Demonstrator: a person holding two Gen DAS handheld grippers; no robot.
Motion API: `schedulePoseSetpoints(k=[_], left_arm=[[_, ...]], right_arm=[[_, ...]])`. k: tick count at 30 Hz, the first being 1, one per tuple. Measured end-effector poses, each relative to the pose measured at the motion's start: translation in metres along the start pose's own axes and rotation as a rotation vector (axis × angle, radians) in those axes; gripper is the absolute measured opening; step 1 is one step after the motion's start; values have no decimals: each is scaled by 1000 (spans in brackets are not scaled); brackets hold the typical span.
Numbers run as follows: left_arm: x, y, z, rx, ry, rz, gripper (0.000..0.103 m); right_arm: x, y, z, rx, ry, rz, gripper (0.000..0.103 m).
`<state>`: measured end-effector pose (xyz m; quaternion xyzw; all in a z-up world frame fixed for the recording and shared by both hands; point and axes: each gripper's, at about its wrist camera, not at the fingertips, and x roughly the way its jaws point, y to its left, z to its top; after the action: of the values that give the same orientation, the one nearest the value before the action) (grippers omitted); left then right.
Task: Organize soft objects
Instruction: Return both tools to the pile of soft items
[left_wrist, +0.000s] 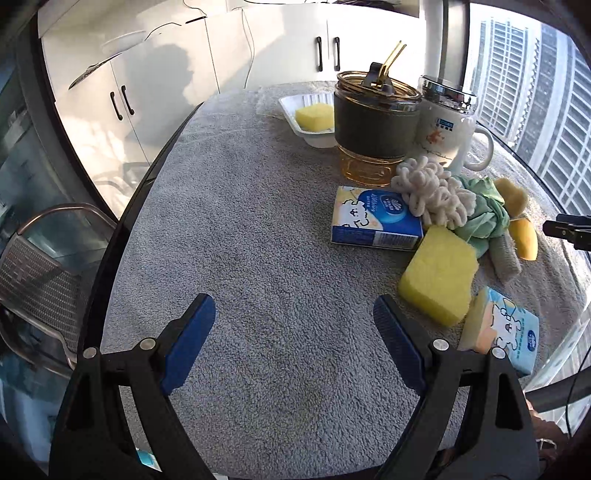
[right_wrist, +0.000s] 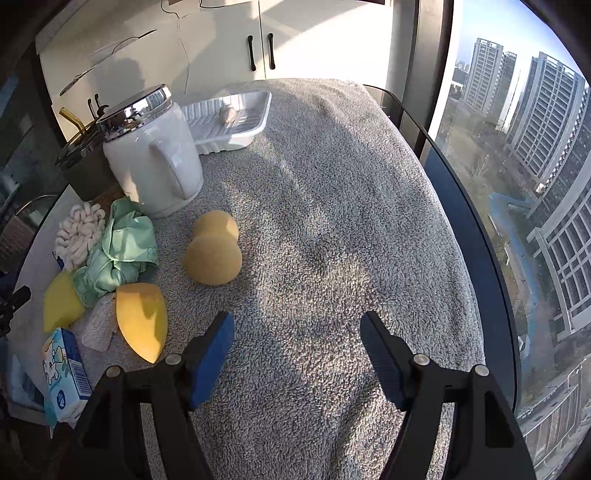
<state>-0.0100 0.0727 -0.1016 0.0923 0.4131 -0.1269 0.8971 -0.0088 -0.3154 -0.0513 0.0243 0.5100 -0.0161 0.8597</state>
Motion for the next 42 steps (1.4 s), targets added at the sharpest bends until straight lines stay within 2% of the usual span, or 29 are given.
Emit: schedulePoseSetpoints(k=[5,8,10,16,28,30,34,38,41,42], left_arm=[[-19,-43,-6,53,0,-184,87],[-22,-63,-10,93,8,-258,87],[-22,-74,-12,106,7,-282,87],[-3,-90,-18,28,115,-448,87],[20,-119,-13,-111,183,-342,87],[19,-123,-11,-128,158,-314,87],[26,-138,-7,-120,150,-254,87],[28,-150,-7,-75,167,-143,89],[30,-153,-7,-77,175,-130,89],[30,-153,-8,-79,176,-131,89]], right_arm=[[-8,19,-10,-23,-9,44,74],[-10,26,-15,-32,-12,69,74],[-10,30,-17,-40,-11,78,74],[-14,43,-26,-75,-14,100,74],[-8,68,-24,-147,-41,139,74],[-3,69,-21,-149,-37,153,75],[5,69,-16,-155,-24,175,74],[12,74,-11,-172,0,182,73],[18,77,-9,-189,32,174,64],[18,78,-9,-199,32,176,64]])
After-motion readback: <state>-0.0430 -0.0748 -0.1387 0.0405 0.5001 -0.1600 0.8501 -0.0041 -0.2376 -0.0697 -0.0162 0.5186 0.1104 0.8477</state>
